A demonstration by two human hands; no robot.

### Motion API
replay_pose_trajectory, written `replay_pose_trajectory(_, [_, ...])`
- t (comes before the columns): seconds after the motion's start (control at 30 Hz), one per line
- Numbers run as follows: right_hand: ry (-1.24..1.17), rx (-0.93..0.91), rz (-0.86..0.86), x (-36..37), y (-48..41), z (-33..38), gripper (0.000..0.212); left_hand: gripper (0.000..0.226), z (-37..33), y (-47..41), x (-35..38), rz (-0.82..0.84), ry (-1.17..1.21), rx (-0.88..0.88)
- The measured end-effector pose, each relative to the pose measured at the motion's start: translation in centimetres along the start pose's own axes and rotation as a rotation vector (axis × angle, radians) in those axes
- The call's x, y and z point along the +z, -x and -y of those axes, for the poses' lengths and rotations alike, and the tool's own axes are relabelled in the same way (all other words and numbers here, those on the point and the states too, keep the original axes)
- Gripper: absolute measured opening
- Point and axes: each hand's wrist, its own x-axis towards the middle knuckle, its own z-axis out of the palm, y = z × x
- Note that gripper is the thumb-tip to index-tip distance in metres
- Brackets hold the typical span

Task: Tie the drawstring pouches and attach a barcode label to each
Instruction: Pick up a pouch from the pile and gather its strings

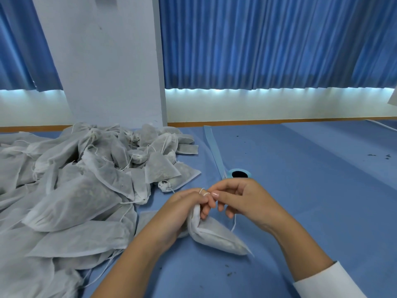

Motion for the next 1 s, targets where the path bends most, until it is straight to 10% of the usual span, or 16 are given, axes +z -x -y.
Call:
replay_pose_trajectory(0.33, [0.133, 0.030, -0.080, 0.6, -0.2, -0.3, 0.018, 0.021, 0.5, -0.7, -0.1, -0.161, 0.036, -0.040])
replay_pose_trajectory(0.7, [-0.297, 0.022, -0.085, 0.9, -0.3, -0.1, 0.017, 0.026, 0.7, -0.9, -0.4, -0.250, -0.039, -0.039])
replay_pose_trajectory(1.0, [0.343, -0.188, -0.173, 1.4, -0.1, -1.0, 0.040, 0.018, 1.3, -1.0, -1.1, -0.199, -0.389, -0.003])
